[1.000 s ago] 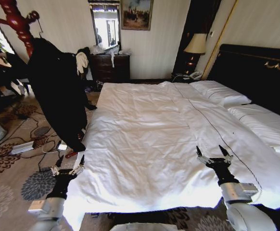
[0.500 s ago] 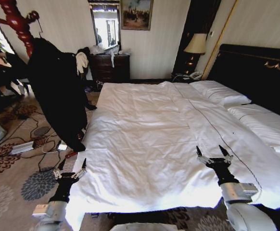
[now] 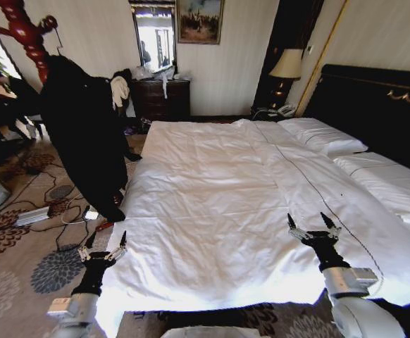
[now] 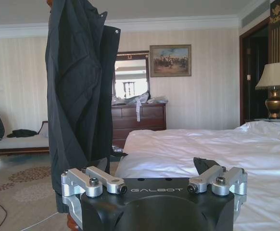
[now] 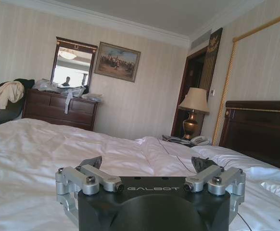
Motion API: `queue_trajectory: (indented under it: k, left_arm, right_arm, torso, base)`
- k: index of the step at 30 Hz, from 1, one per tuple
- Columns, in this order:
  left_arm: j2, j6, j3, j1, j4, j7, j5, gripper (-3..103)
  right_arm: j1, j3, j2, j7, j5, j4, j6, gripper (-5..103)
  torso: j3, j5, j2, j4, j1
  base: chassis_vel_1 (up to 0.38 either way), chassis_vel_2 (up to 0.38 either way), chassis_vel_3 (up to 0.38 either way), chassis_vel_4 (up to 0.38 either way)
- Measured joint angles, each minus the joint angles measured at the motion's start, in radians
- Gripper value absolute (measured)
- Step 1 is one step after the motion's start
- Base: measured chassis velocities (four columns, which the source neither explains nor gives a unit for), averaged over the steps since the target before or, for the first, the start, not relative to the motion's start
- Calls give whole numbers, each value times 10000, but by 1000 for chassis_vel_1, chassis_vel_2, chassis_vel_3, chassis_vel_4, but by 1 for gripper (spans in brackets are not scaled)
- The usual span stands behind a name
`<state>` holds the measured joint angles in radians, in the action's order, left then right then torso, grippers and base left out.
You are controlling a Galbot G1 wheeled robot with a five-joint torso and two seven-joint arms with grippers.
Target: Pick up the clothes from the bed and hang them on the clothes hanger.
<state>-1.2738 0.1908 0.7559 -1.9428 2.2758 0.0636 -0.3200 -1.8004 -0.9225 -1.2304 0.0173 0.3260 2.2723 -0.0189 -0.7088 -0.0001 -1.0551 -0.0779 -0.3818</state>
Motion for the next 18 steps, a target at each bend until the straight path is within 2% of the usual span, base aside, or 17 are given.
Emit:
queue_trajectory:
  k: [18]
  left_arm:
    - [11,-10,1,7,-1,14,-13,100]
  right_arm:
    - [0,1,0,0,0,0,0,100]
  torso:
    - [0,0,-1,0,0]
  base:
    - [0,0,0,0]
